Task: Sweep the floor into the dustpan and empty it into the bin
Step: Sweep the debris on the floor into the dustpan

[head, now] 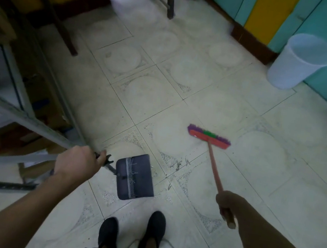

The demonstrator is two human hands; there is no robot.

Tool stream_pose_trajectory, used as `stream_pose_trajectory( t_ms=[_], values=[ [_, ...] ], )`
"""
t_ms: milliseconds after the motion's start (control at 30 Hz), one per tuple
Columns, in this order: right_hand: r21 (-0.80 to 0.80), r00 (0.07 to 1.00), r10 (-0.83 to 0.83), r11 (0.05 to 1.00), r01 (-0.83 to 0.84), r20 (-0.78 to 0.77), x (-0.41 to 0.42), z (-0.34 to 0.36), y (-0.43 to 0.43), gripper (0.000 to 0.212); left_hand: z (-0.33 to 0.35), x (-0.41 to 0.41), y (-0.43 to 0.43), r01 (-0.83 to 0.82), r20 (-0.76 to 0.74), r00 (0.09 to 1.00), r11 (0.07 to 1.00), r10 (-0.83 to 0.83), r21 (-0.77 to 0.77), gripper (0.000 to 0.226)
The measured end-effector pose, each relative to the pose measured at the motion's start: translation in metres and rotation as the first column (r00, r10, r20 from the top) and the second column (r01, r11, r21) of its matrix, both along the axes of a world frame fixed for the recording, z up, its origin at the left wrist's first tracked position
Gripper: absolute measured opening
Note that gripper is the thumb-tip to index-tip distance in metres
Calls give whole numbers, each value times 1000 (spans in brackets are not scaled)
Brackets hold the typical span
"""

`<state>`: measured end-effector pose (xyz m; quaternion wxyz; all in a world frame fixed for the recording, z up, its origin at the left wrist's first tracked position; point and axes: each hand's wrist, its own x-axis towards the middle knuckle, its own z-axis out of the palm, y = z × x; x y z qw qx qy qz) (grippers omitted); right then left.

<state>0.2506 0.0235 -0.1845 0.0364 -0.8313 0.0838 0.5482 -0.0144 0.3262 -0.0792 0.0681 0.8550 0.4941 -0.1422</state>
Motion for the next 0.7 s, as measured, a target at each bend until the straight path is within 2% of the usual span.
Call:
stream_pose_trajectory(
  t_ms=[300,400,533,633,700],
  values=[
    [-52,984,85,994,-94,-155,-83,60,-49,43,-5,-1,18,99,-13,995,995,-99,14,56],
    [-71,971,90,992,-108,-224,-106,76,-66,37,-6,-4,24,133,5,991,991,-132,-22,54],
    [-60,980,-123,992,115,-158,-106,99,-84,32,-9,0,26,190,29,982,981,-189,-38,56],
    [24,939,-326,944,330,-107,-92,117,-97,35,-13,5,27,208,22,978,978,-207,-36,55],
    [86,915,-400,911,404,-62,-77,121,-104,35,-17,7,26,211,11,977,977,-211,-38,55]
  ],
)
